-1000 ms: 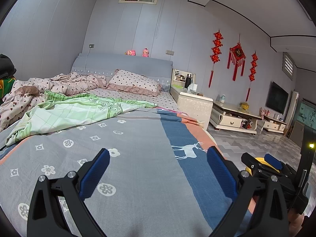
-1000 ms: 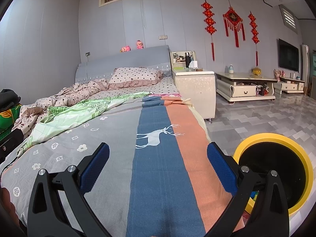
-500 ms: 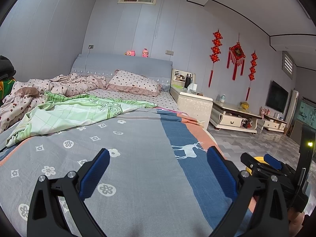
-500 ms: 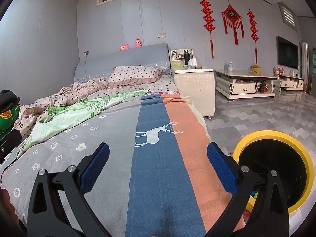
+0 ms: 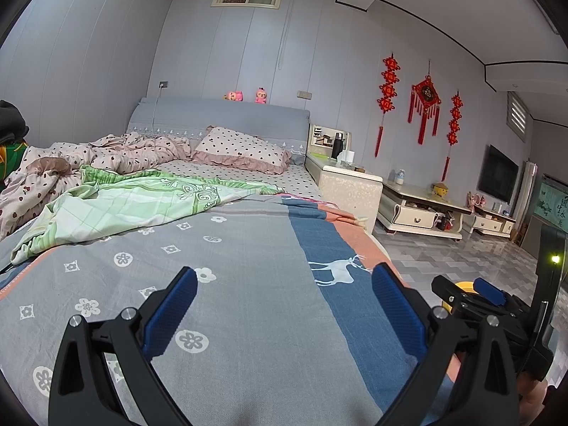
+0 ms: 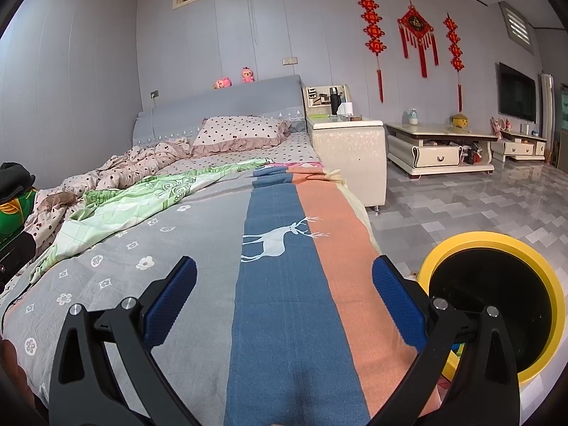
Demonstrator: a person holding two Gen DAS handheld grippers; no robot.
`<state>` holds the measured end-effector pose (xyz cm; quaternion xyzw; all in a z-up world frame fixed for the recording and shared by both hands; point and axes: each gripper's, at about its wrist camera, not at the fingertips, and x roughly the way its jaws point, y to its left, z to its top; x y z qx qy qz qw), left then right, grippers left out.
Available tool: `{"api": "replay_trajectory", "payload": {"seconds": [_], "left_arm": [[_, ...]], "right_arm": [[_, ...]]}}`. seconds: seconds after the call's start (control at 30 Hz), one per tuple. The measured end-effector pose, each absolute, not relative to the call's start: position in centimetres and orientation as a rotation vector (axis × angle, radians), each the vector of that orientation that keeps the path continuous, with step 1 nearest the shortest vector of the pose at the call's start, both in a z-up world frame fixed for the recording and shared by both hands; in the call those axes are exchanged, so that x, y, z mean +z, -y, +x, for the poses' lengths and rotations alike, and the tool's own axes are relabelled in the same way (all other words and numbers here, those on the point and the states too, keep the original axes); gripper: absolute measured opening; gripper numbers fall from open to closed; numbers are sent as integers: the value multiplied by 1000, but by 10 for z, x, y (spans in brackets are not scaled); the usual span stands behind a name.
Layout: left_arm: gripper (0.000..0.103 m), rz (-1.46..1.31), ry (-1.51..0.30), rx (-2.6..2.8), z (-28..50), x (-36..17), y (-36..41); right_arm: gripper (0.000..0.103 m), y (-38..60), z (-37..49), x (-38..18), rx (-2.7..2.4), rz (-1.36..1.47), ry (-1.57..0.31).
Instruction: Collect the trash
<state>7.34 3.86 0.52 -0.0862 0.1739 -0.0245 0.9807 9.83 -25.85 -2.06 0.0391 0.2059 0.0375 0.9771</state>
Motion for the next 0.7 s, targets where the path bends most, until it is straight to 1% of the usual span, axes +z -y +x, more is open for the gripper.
{"api": "replay_trajectory", "payload": {"seconds": [0.7], "left_arm": [[95,-169,-350,-41,74,7,-40]], "right_arm": [[95,256,99,-29,72,83,-426]]}}
